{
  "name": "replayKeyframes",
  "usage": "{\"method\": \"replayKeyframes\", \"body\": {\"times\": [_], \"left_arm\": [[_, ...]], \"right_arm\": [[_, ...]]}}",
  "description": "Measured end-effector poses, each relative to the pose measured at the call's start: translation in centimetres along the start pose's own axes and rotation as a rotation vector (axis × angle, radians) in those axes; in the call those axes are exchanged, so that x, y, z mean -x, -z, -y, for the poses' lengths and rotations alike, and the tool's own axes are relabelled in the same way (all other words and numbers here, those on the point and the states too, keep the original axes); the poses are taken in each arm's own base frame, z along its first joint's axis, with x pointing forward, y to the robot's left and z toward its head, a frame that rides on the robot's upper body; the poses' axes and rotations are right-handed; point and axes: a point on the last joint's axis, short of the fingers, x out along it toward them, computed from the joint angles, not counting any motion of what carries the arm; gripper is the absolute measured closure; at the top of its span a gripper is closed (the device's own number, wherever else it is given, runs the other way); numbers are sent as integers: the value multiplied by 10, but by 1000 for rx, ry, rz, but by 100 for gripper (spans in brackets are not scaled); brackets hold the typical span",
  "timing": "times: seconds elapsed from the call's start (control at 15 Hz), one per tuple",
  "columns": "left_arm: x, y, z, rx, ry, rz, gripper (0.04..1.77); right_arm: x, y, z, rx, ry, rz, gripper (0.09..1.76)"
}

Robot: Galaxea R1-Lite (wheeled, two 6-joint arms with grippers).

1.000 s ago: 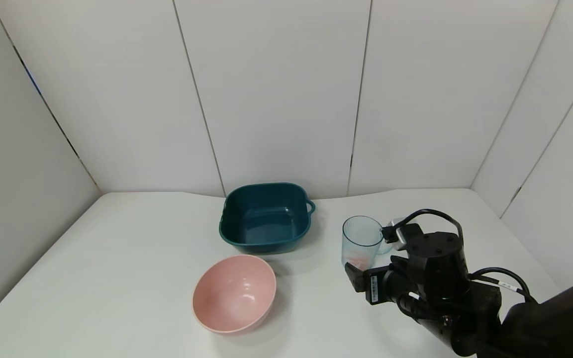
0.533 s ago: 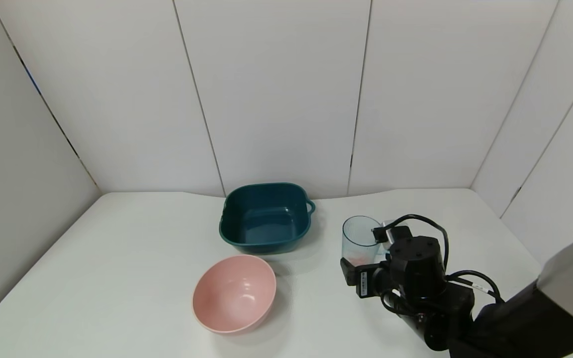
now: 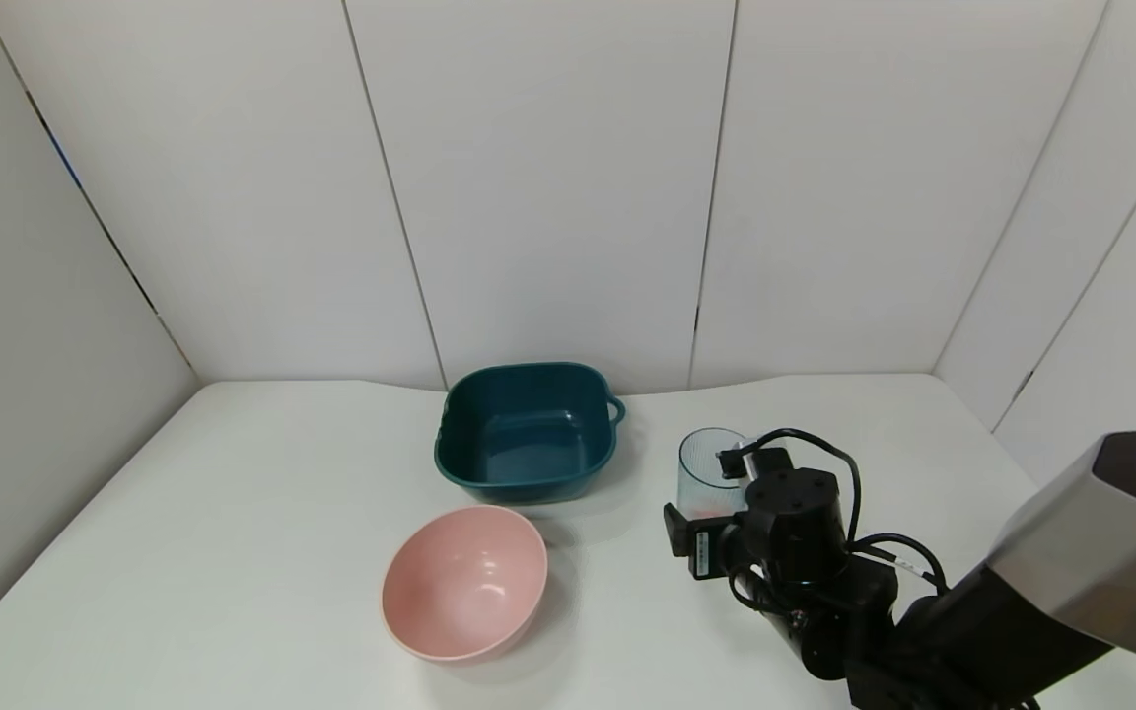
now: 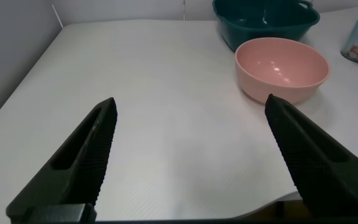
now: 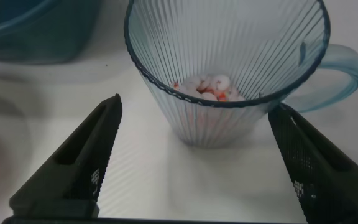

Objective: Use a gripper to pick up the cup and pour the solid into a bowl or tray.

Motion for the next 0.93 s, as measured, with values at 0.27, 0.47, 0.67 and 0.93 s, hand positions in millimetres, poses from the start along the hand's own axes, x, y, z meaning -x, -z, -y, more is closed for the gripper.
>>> {"method": "replayKeyframes", "body": {"times": [0.27, 0.47, 0.67, 0.93], "left_arm": [[0, 0, 0, 0, 0, 0, 9], [0, 0, 0, 2, 0, 0, 9], [0, 0, 0, 2, 0, 0, 9], [0, 0, 0, 2, 0, 0, 9]], "right_arm": [[-10, -5, 1, 15, 24, 22, 14], [-17, -6, 2, 31, 34, 31, 14], [-23, -5, 2, 33, 42, 32, 14], [-30, -3, 3, 52, 65, 47, 14]]}}
